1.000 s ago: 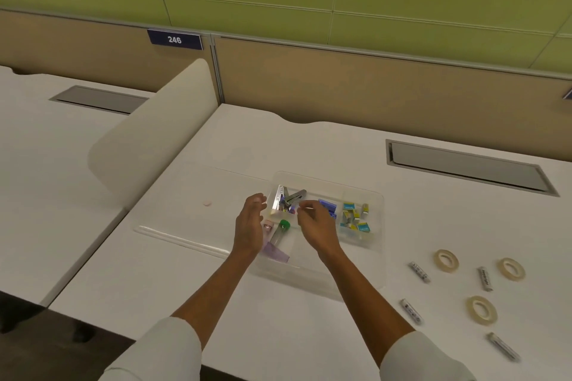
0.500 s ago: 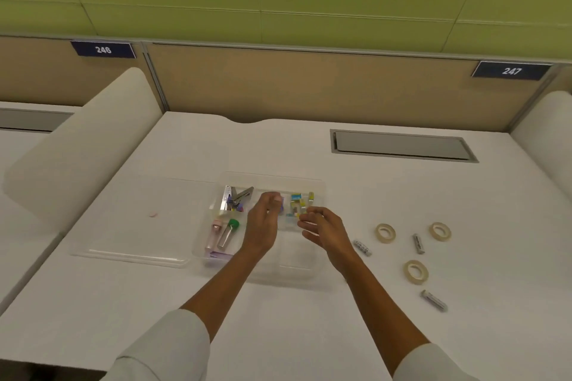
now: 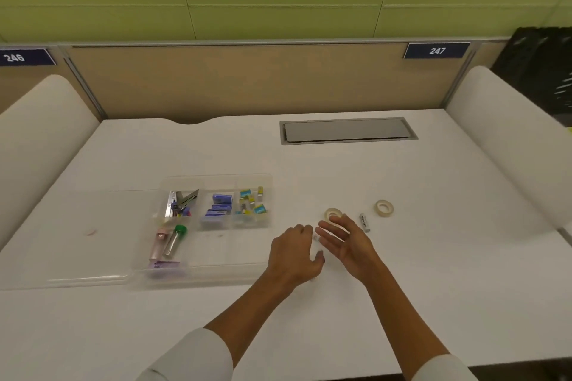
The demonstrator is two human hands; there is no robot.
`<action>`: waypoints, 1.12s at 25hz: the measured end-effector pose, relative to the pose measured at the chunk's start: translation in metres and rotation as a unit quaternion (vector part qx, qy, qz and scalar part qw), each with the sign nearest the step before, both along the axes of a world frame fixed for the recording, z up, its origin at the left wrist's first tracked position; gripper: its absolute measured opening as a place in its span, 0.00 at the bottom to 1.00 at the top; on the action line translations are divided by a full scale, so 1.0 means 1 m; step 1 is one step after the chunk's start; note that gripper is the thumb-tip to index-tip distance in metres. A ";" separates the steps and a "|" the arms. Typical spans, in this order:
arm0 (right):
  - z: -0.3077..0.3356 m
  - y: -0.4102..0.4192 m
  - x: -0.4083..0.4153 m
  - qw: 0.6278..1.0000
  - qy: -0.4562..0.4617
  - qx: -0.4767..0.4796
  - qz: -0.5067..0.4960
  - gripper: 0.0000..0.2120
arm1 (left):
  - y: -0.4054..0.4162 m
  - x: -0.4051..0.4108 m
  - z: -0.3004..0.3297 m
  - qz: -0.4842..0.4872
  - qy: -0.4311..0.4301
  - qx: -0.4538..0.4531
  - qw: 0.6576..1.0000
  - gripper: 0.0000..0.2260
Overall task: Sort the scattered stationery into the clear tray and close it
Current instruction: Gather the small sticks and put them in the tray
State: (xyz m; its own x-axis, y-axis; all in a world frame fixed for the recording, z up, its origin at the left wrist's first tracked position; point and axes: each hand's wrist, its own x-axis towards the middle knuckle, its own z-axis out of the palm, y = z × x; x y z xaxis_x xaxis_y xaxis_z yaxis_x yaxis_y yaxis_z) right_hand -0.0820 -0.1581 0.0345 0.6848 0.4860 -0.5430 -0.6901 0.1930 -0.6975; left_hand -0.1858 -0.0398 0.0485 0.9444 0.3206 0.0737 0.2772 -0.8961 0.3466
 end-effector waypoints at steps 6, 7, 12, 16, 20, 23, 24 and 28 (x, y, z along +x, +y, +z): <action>-0.014 -0.029 0.009 0.999 0.012 -0.031 0.002 0.18 | -0.026 0.008 -0.023 0.037 0.199 0.046 0.978 0.30; -0.015 -0.032 0.010 0.999 0.017 -0.031 -0.001 0.18 | -0.028 0.010 -0.024 0.047 0.213 0.037 0.975 0.29; -0.019 -0.043 0.012 0.999 0.053 -0.007 -0.009 0.18 | -0.033 0.023 -0.026 0.076 0.212 -0.005 0.974 0.29; -0.024 -0.051 0.017 0.996 0.080 0.025 -0.012 0.20 | -0.032 0.034 -0.018 0.044 0.087 -0.082 0.992 0.25; -0.025 -0.052 0.018 0.992 0.109 0.061 -0.012 0.24 | -0.035 0.051 -0.013 -0.094 -0.097 -0.172 0.976 0.17; -0.022 -0.048 0.019 0.986 0.134 0.096 -0.018 0.27 | -0.035 0.060 -0.010 -0.155 -0.116 -0.193 0.962 0.18; -0.023 -0.047 0.022 0.986 0.134 0.097 -0.026 0.28 | -0.030 0.062 -0.012 -0.143 -0.135 -0.188 0.962 0.18; -0.029 -0.050 0.030 0.984 0.131 0.104 -0.065 0.29 | -0.009 0.067 -0.026 0.027 -0.183 -0.119 0.975 0.15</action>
